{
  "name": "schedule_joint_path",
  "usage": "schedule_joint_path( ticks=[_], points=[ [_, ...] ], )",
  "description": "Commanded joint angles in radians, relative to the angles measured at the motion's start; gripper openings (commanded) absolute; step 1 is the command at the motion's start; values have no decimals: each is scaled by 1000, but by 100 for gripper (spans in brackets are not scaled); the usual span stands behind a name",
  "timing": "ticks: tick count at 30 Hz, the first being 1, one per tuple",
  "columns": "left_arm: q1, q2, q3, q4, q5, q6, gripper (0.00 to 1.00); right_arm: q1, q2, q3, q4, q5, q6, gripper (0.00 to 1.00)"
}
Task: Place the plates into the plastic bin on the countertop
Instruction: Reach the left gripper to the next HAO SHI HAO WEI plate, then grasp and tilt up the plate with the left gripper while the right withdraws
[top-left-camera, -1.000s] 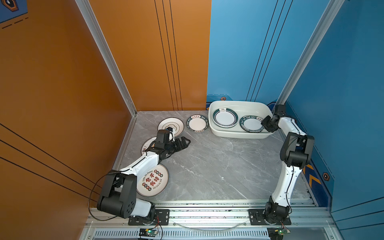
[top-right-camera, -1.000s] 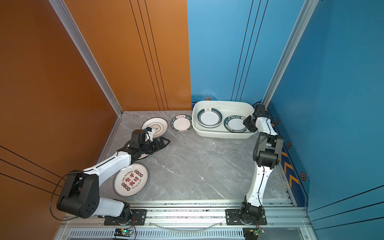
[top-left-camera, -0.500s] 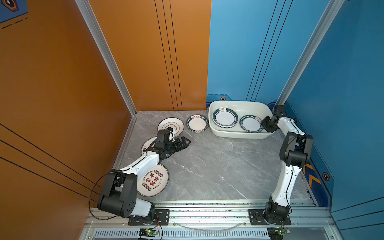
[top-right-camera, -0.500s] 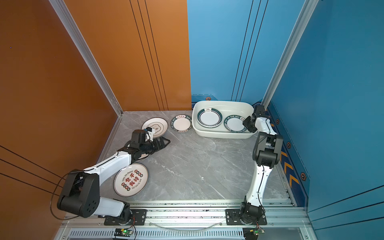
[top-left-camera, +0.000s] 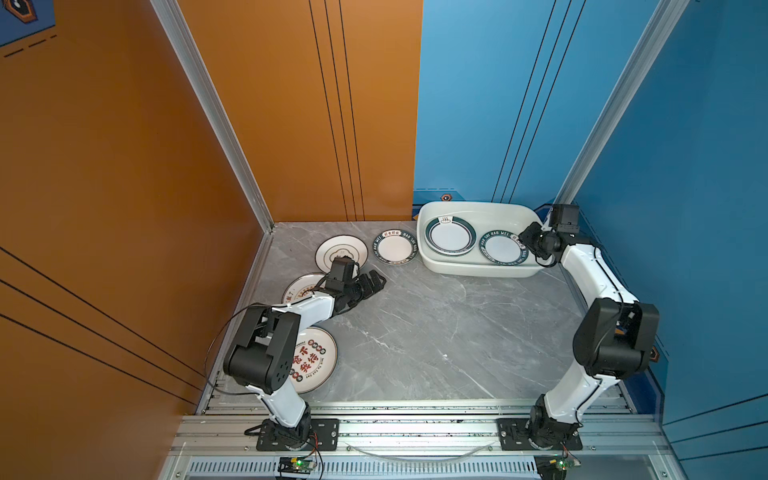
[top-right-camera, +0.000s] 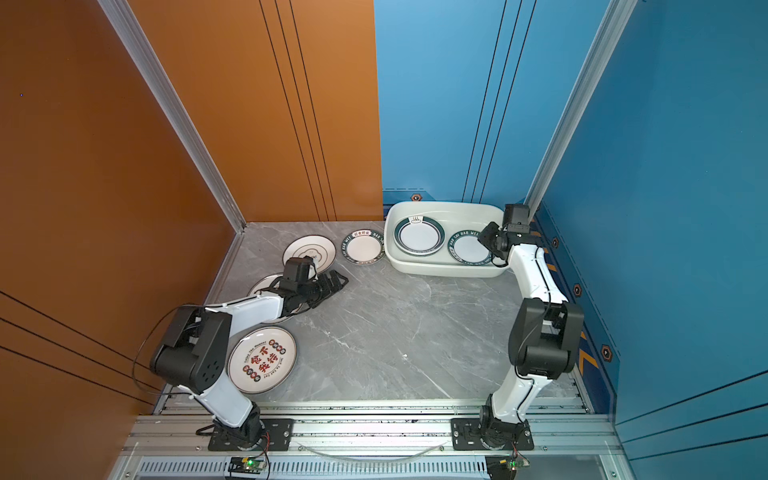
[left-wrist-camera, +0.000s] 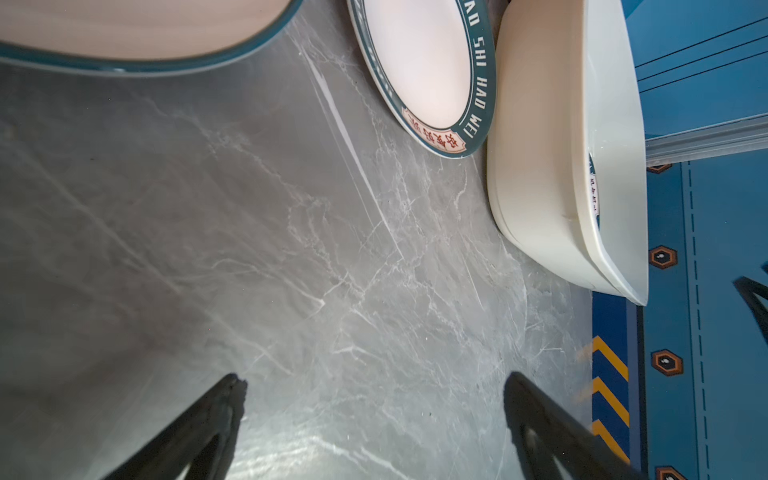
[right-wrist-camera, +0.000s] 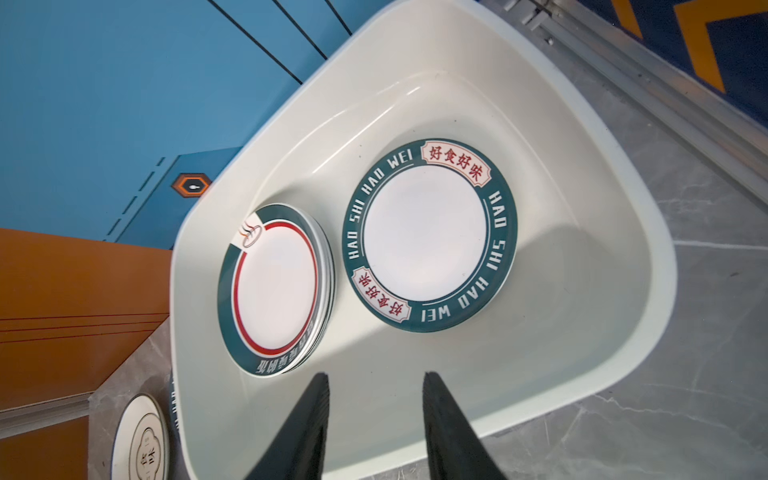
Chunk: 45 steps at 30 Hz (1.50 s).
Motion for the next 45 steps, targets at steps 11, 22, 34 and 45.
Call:
schedule_joint_path(
  ticks=[11,22,34,45],
  points=[
    [-41,259,205,49,-206,-157,80,28,-168,-198,73,-21,1,41],
    [-36,436,355,41,-222,-214,54,39,-156,-221,114,-66,27,41],
    [1,548,445,37,-196,-215,38,40,-130,-222,136,-92,40,41],
    [20,617,488,47,-161,-216,23,47,-120,-220,135,-96,38,41]
  ],
)
